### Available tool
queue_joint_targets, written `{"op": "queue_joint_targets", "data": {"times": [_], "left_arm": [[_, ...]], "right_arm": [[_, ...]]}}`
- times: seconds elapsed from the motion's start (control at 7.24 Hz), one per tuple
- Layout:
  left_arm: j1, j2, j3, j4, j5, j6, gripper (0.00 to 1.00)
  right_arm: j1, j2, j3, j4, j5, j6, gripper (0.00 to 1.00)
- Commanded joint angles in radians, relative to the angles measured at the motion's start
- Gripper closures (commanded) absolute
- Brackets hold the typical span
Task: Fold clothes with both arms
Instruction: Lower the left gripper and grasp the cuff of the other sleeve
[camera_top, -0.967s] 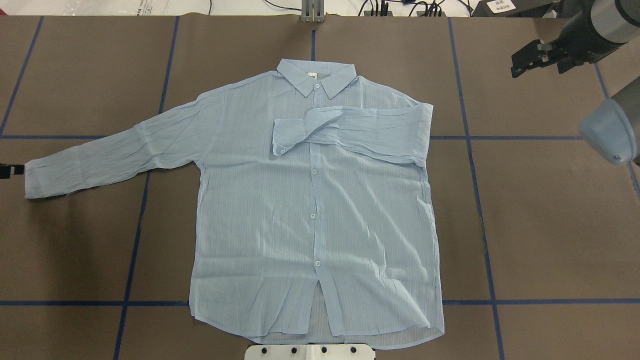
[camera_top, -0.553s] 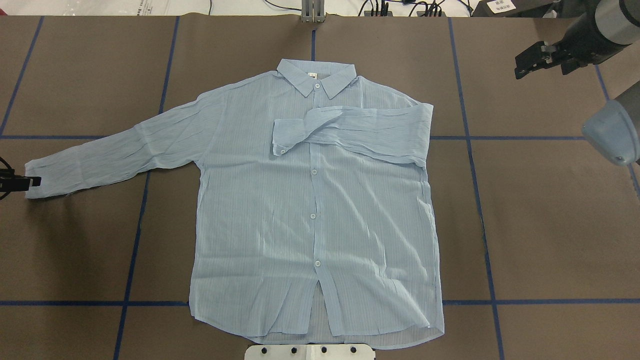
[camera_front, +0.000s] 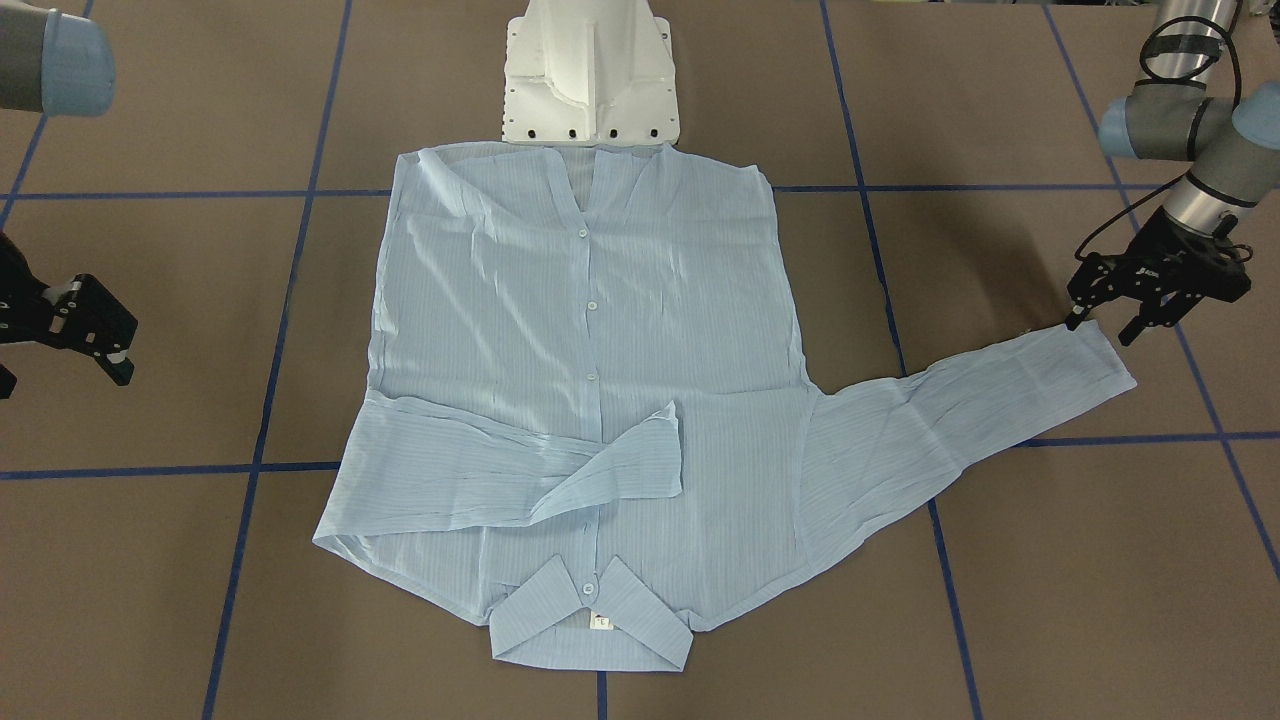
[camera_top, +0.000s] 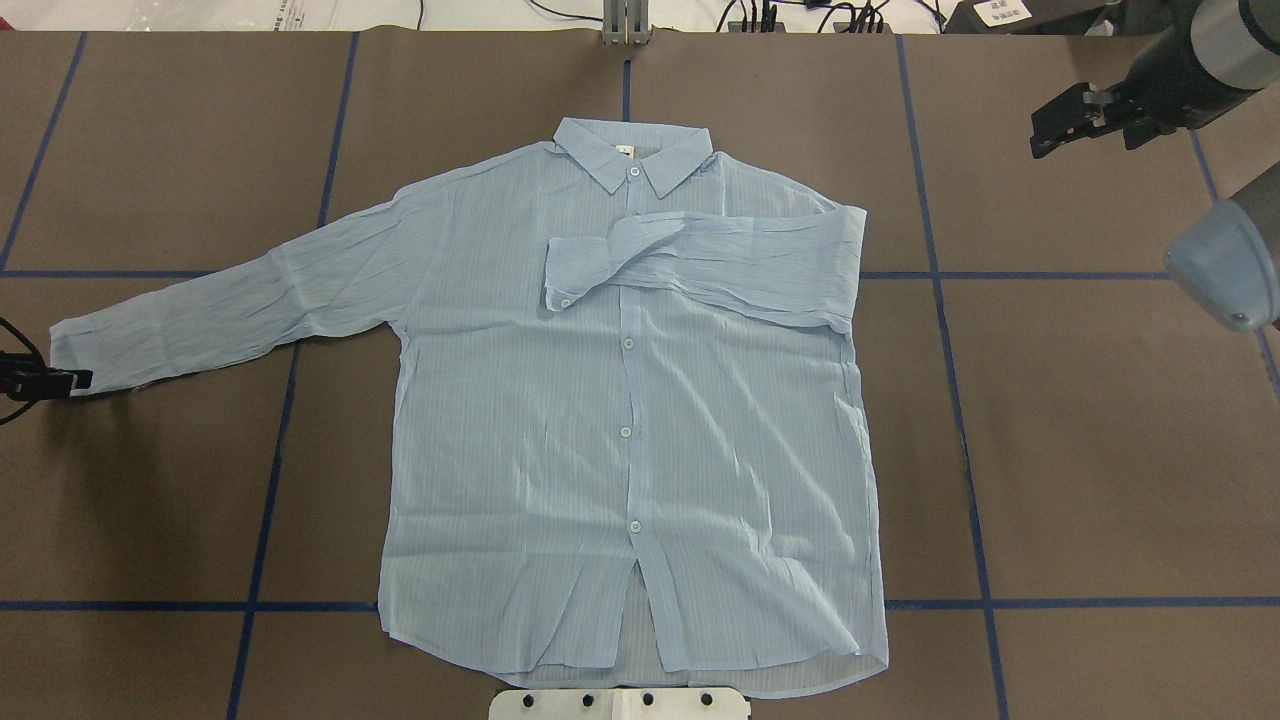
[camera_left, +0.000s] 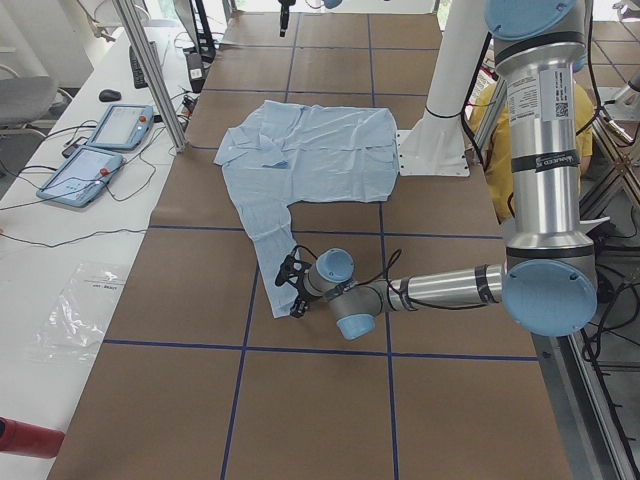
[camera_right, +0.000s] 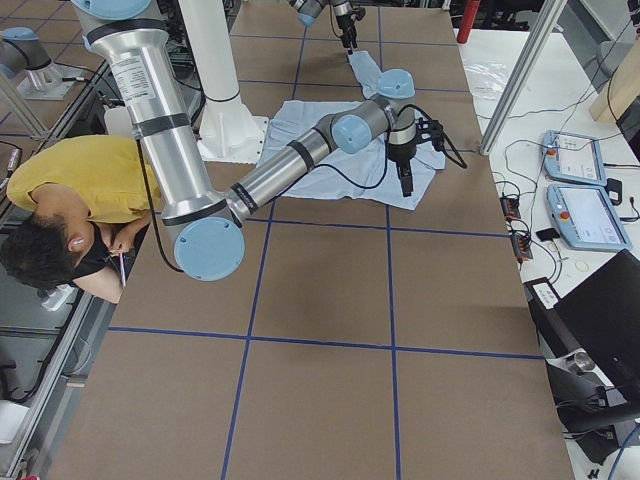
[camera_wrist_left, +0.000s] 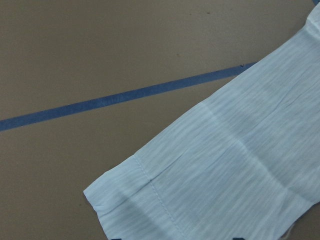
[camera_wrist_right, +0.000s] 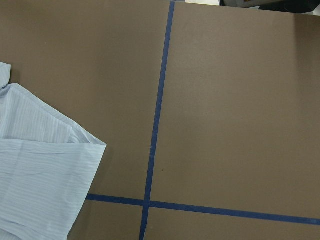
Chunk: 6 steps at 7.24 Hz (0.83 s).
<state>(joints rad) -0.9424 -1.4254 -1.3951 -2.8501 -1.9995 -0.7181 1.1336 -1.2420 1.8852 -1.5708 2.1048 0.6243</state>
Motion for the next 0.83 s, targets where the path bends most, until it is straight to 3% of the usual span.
{"op": "queue_joint_targets", "data": {"times": [0.0, 0.28, 0.41, 0.55, 0.69], "left_arm": [[0.02, 0.011, -0.001, -0.002, 0.018, 0.0, 0.21], [0.025, 0.013, 0.001, 0.0, 0.018, -0.001, 0.41], [0.025, 0.013, 0.001, 0.0, 0.018, -0.001, 0.56], [0.025, 0.013, 0.001, 0.0, 0.021, -0.001, 0.85], [0.025, 0.017, -0.001, -0.005, 0.024, -0.001, 1.0]], "right_arm": [[0.0, -0.001, 0.0, 0.0, 0.0, -0.002, 0.0], [0.0, -0.001, 0.0, 0.0, 0.0, -0.002, 0.0], [0.0, -0.001, 0.0, 0.0, 0.0, -0.002, 0.0], [0.0, -0.001, 0.0, 0.0, 0.0, 0.0, 0.0], [0.0, -0.001, 0.0, 0.0, 0.0, 0.0, 0.0]]}}
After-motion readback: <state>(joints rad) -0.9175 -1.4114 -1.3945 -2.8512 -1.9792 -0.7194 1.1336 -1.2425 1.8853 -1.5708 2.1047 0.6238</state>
